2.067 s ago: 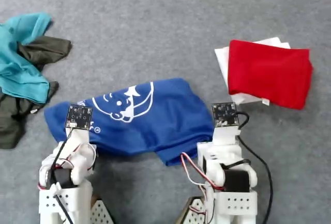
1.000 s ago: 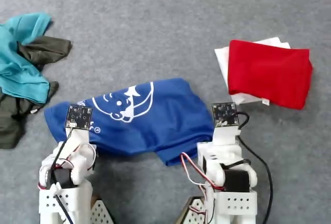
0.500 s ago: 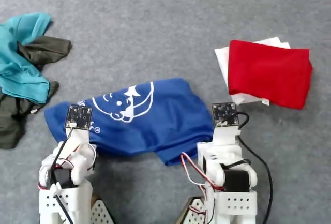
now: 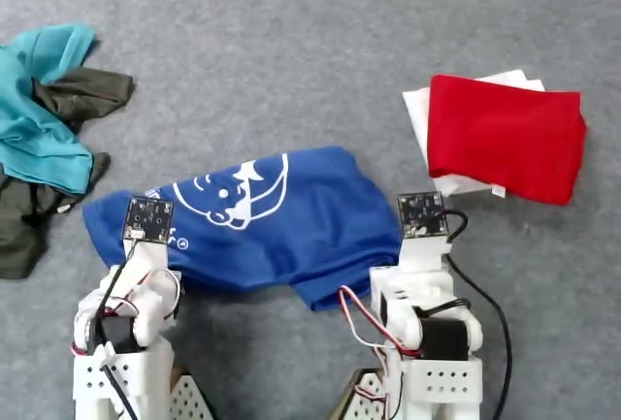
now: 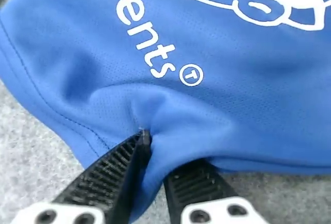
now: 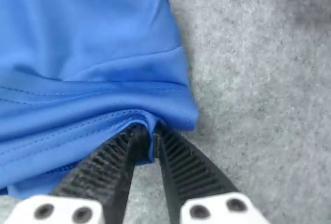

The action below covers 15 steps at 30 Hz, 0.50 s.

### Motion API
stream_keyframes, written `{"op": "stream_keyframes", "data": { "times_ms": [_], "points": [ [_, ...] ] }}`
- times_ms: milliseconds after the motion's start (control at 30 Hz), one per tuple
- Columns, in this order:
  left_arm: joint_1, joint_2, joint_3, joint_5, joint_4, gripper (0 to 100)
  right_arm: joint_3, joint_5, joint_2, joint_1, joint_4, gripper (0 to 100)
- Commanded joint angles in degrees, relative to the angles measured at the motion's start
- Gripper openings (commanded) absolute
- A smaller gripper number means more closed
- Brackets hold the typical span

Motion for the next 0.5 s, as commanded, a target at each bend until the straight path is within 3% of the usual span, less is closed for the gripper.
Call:
{"op": "stream_keyframes", "data": {
  "times_ms": [0, 300, 467],
  "points": [
    [0.6, -0.6, 0.6, 0.6, 0.2, 3, 0.0, -0.7, -4.5, 0.4, 0.0, 1.5],
    [0.0, -0.6, 0.2, 0.6, 0.3, 3, 0.0, -0.7, -4.5, 0.4, 0.0, 1.5],
    [-8.7, -0.6, -4.0, 0.5, -0.9, 3, 0.0, -0.7, -4.5, 0.4, 0.0, 1.5]
  ]
}}
